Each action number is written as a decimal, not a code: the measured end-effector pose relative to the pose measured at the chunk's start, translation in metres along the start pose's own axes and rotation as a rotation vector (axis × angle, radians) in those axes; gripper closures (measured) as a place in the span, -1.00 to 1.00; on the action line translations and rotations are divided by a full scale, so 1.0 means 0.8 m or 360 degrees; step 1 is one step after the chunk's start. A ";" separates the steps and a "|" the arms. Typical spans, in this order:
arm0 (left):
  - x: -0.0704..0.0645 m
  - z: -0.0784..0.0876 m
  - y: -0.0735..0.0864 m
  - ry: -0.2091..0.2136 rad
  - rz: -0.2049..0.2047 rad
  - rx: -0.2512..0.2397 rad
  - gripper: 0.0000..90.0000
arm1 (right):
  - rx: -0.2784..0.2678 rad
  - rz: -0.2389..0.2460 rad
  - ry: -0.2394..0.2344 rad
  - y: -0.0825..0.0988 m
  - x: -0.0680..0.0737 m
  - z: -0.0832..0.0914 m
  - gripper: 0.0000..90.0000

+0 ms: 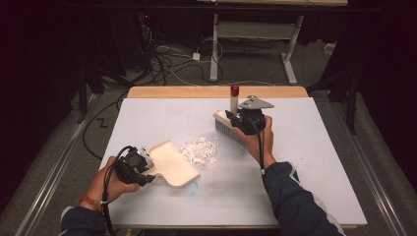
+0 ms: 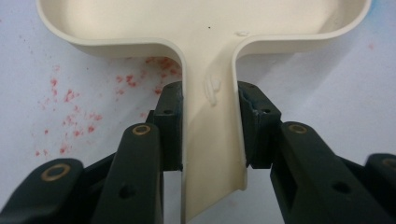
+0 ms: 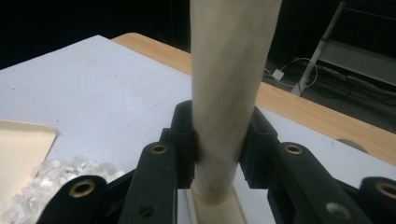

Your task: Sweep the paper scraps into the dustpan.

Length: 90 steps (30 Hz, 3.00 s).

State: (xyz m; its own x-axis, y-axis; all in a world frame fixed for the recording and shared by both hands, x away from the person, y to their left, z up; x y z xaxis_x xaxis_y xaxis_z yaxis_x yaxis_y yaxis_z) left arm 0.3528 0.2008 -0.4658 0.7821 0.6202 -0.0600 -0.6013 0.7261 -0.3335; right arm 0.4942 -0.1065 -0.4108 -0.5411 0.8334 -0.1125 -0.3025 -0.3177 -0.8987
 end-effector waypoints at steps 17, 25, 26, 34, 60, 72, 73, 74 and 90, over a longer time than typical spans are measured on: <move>-0.004 -0.009 -0.007 0.0038 0.0026 0.0000 0.40 | 0.0017 0.0087 -0.0054 0.006 0.082 -0.022 0.58; -0.006 -0.012 -0.015 0.0035 0.0035 0.0005 0.40 | -0.0008 0.0040 -0.0129 0.005 0.098 -0.015 0.58; -0.007 -0.013 -0.016 0.0037 0.0040 -0.0001 0.40 | -0.0013 0.0033 -0.0146 0.004 0.100 -0.015 0.58; -0.012 -0.017 -0.023 0.0041 0.0045 -0.0012 0.39 | -0.0027 -0.0013 -0.0247 0.001 0.124 -0.012 0.58; -0.017 -0.030 -0.034 0.0034 0.0077 -0.0043 0.39 | -0.0115 -0.0034 -0.0418 -0.018 0.163 0.011 0.58; -0.017 -0.033 -0.034 0.0026 0.0070 -0.0027 0.39 | -0.0179 -0.0094 -0.0356 -0.034 0.119 0.030 0.58; -0.017 -0.032 -0.034 0.0025 0.0072 -0.0030 0.39 | -0.0177 -0.0087 -0.0346 -0.034 0.117 0.032 0.58; -0.017 -0.032 -0.034 0.0028 0.0074 -0.0033 0.39 | -0.0181 -0.0075 -0.0336 -0.034 0.115 0.033 0.58; -0.017 -0.035 -0.034 0.0036 0.0089 -0.0034 0.39 | -0.0108 0.0046 -0.0065 0.006 0.071 0.010 0.58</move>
State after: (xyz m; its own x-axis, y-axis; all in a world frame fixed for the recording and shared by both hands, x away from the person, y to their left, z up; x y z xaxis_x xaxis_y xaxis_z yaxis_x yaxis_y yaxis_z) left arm 0.3631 0.1640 -0.4821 0.7511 0.6525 -0.1001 -0.6407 0.6840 -0.3488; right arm 0.4552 -0.0642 -0.4182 -0.5807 0.8049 -0.1224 -0.2335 -0.3087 -0.9220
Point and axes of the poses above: each handheld gripper's, and its own axes: z roughly backward along the jaws, y roughly out of its underside, x roughly to its left, the point moved 5 cm from there along -z, roughly forward along the jaws, and after that the axes turned 3 degrees about y, right-handed, at the moved point
